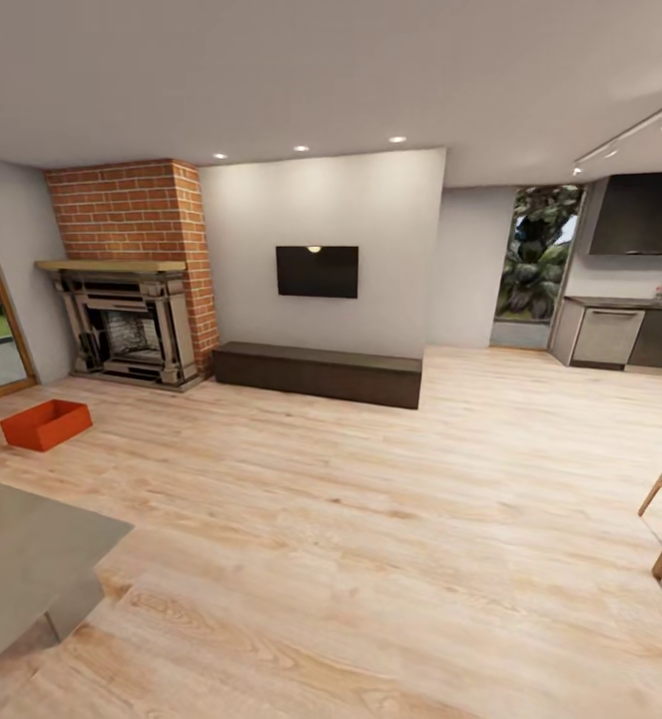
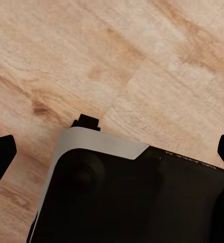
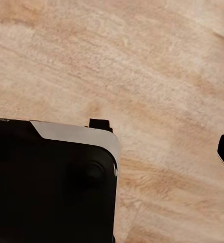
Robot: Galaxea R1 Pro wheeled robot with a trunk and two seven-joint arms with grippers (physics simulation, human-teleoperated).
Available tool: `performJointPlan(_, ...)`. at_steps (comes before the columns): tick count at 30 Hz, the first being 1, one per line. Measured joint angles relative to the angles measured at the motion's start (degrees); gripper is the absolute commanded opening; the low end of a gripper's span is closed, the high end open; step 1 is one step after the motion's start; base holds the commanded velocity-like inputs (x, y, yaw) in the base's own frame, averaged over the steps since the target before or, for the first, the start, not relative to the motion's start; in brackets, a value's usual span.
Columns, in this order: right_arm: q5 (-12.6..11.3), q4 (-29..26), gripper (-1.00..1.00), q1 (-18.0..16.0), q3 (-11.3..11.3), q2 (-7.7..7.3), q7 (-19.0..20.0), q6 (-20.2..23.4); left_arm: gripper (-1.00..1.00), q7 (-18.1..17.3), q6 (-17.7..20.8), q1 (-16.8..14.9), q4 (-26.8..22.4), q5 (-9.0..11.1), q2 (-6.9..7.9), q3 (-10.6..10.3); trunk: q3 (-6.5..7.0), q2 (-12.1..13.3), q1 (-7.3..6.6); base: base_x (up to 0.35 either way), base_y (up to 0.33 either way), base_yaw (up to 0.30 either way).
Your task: Move the two storage containers from the living room to the garage. In the garage, place one container on the floor and stack the other container on top of it (either order is fine).
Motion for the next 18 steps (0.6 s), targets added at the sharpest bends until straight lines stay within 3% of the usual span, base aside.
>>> performJointPlan(18, -0.06, 0.0, 1.0, -0.02, 0.0, 0.0, 0.0, 0.05, 1.0, 0.02, -0.03, 0.0, 0.0, 0.01, 0.0, -0.02, 0.0, 0.0, 0.0, 0.323, 0.0, 0.0)
